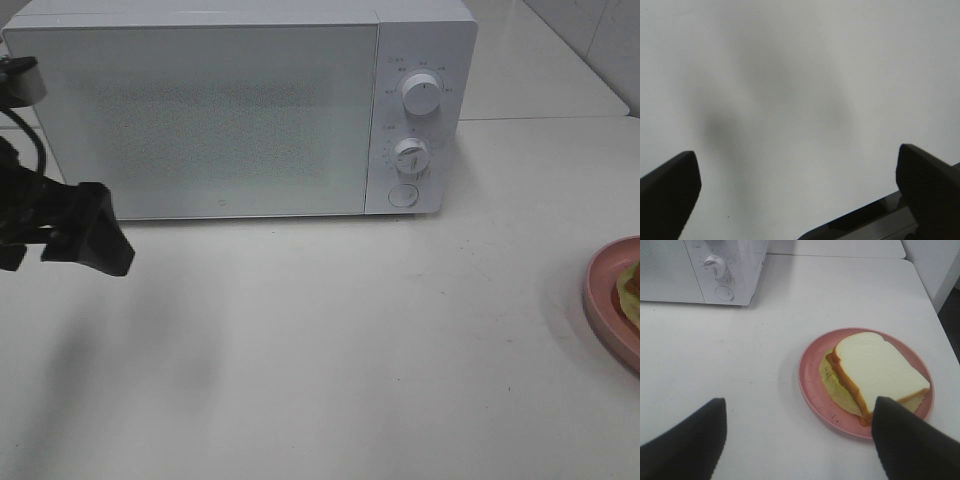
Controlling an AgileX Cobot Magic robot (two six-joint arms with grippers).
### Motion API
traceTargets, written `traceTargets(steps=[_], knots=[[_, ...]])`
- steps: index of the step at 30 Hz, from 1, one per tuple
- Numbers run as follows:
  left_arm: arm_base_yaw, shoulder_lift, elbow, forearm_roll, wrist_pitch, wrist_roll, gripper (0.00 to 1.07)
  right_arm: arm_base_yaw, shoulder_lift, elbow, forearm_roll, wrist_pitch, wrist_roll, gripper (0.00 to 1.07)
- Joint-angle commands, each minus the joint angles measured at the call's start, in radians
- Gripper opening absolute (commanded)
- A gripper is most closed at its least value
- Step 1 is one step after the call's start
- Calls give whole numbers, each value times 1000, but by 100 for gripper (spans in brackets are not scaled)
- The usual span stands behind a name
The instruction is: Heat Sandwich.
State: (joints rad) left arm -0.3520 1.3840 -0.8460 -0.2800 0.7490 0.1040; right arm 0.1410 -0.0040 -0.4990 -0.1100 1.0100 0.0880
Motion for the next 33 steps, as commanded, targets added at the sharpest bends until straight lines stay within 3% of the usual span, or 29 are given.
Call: traceTargets(steps=[1,7,17,22,33], knots=[[70,-37,-5,5,70,-8,100,-9,-28,0,-3,-14,-9,75],[197,-92,-5,59,187,-13,100,-9,-28,0,-3,-14,-9,75],[294,-220,-5,118,318,-32,100,-9,-28,0,-3,-14,-9,75],[297,-346,-5,187,322,-87,100,-9,-28,0,-3,-14,-9,75],[297,-597,32,227,333,-104,100,-9,-28,0,-3,-14,-9,75]])
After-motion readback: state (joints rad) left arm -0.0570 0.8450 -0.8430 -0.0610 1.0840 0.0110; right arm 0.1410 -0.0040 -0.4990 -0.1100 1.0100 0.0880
